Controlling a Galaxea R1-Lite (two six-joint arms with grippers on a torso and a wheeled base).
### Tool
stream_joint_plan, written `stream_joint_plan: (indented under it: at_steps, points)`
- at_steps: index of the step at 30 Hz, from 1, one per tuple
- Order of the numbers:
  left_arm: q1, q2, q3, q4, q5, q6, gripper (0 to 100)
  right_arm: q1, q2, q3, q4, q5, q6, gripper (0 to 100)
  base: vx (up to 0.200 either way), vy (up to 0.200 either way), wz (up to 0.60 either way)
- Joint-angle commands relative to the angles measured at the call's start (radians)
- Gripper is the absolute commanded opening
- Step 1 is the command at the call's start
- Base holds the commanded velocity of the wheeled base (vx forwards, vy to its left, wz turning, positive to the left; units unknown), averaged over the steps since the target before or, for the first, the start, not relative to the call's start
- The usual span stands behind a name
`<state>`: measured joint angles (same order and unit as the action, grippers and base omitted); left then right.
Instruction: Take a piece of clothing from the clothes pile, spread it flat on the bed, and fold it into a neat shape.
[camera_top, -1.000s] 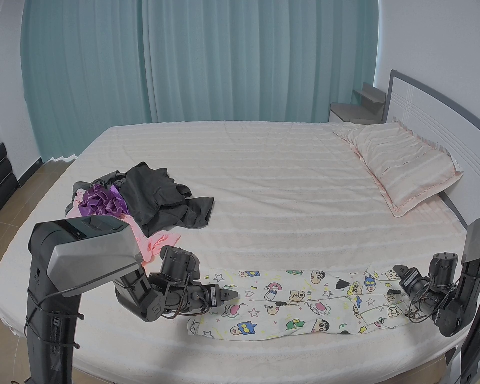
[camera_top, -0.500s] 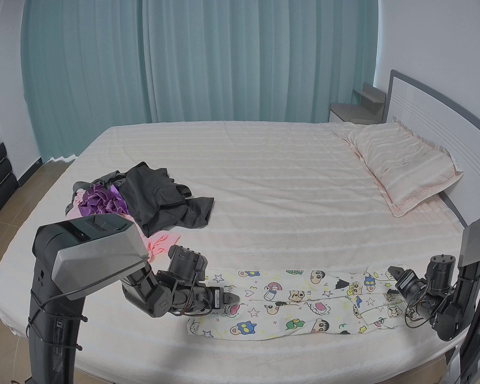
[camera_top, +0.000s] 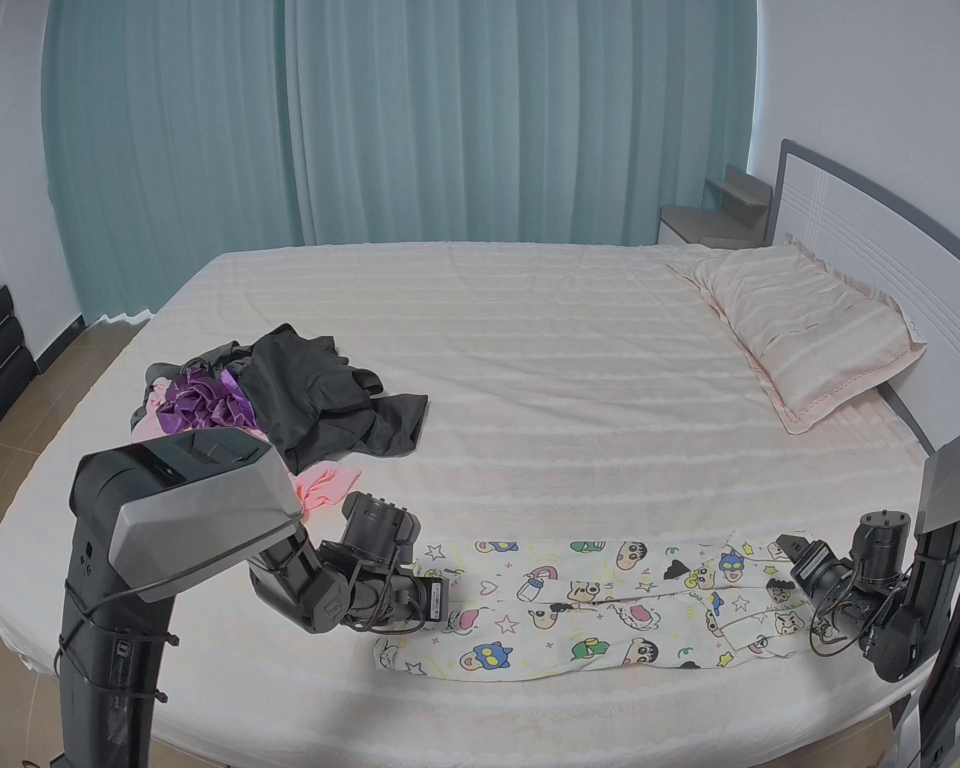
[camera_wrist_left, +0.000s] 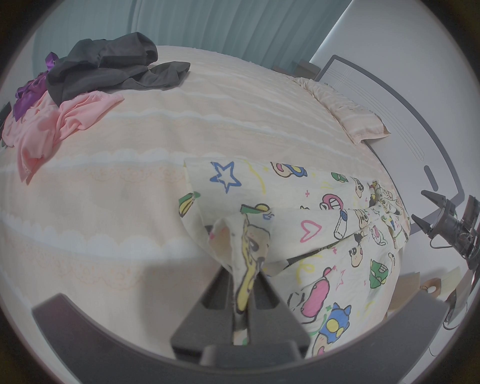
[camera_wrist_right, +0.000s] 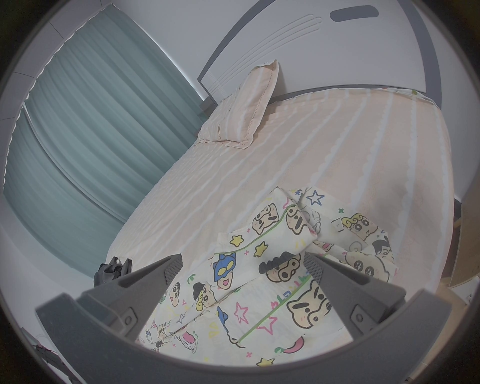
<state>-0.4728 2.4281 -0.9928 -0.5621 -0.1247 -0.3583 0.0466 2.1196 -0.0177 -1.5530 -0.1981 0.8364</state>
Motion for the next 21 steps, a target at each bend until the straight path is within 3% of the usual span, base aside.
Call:
stream_joint_plan:
  at_steps: [1, 21]
  points:
    - [0.006, -0.006, 0.006, 0.002, 0.000, -0.001, 0, -0.001, -0.001, 0.010, -0.013, 0.000, 0.000, 100, 0.000, 0.000, 0.00]
    - [0.132, -0.169, 0.174, -0.002, -0.013, 0.001, 0, -0.005, -0.003, 0.012, -0.013, 0.002, 0.003, 100, 0.000, 0.000, 0.00]
